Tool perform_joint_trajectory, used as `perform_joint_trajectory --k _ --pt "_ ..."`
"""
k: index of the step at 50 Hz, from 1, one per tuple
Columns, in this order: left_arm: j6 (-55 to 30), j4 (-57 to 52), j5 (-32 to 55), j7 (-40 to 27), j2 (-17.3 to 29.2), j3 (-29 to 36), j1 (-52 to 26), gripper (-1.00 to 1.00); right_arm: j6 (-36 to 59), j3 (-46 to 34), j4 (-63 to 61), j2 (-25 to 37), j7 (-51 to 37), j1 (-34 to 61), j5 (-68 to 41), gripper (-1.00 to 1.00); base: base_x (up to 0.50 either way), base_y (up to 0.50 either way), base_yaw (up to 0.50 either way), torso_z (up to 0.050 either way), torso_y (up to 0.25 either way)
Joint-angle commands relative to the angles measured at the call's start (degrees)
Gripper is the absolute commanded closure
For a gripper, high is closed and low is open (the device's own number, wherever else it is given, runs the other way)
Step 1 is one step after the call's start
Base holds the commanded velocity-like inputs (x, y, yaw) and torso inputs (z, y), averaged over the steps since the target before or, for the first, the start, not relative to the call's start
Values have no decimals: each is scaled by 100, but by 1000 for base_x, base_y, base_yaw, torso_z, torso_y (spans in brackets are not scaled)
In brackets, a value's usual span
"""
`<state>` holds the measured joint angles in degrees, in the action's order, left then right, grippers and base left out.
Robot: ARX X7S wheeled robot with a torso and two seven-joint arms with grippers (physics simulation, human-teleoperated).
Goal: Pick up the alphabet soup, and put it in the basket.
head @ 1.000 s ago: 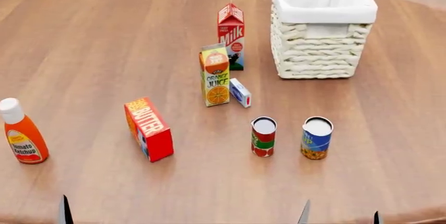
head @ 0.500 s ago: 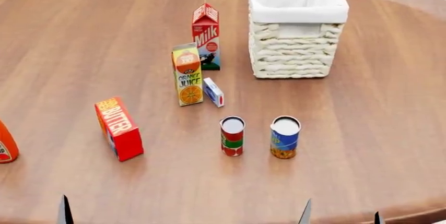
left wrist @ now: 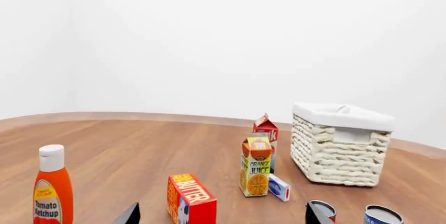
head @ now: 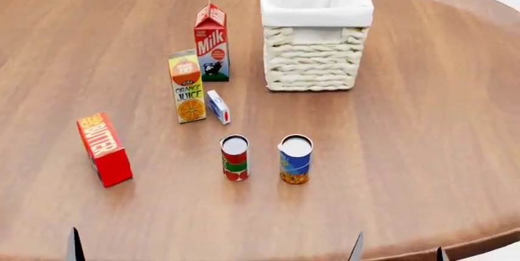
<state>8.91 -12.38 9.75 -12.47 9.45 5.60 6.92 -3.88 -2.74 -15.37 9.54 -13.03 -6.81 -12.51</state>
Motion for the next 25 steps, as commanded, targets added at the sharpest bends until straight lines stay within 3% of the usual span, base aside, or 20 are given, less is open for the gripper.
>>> perform_joint_trajectory --k 1,25 --pt "38 35 8 -40 39 58 -6 -100 -33 -41 15 45 -32 2 -37 -100 0 -207 0 0 0" --pt "30 19 64 -131 124 137 -17 -100 -54 -137 16 121 -97 9 -109 -100 0 -206 0 0 0"
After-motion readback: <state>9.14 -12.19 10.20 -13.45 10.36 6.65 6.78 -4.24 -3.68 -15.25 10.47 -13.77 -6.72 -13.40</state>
